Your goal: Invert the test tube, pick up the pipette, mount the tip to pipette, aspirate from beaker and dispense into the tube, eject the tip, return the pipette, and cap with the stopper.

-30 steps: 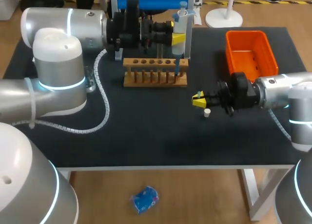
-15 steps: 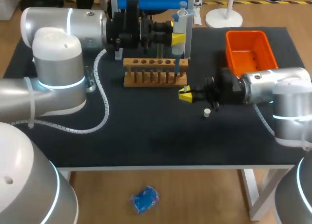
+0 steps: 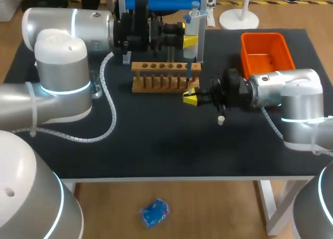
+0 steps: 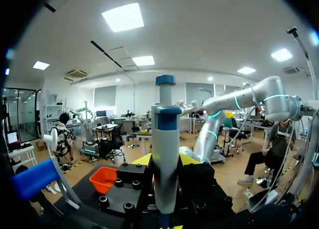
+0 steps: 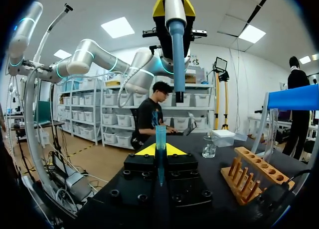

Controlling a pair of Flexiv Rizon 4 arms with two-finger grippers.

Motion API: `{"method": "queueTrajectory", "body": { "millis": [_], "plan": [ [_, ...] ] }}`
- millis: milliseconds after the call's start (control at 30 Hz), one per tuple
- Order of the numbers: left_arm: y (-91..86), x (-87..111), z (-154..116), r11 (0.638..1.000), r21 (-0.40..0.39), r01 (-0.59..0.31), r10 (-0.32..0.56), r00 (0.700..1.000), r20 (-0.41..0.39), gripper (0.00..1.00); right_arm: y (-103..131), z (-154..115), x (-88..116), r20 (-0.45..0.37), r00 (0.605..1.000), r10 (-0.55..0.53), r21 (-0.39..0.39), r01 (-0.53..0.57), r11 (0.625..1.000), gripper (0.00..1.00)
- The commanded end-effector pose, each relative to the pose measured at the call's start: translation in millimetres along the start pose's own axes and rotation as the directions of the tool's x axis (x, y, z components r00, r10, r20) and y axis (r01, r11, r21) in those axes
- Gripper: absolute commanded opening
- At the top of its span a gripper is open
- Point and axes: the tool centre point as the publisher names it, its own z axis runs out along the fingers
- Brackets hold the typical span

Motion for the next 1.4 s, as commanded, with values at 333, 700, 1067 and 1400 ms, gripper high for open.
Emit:
{"method": "queueTrajectory", "body": {
  "millis": [333, 700, 1067, 1400],
  "plan": [
    [0.3, -0.2, 0, 1.000, 0.003, -0.001, 0.001, 1.000, 0.000, 0.00, 7, 1, -7, -0.008, 1.000, -0.018, 0.001, 0.018, 1.000, 0.00],
    [0.3, -0.2, 0, 1.000, 0.003, -0.001, 0.001, 1.000, 0.000, 0.00, 11, 4, -10, -0.015, 0.999, -0.031, 0.004, 0.031, 0.999, 0.00],
    [0.3, -0.2, 0, 1.000, 0.003, -0.001, 0.001, 1.000, 0.000, 0.00, 19, 4, -13, -0.014, 0.999, -0.044, -0.003, 0.044, 0.999, 0.00],
    [0.3, -0.2, 0, 1.000, 0.003, -0.001, 0.001, 1.000, 0.000, 0.00, 24, 4, -16, -0.012, 0.998, -0.056, -0.008, 0.056, 0.998, 0.00]
  ]
}}
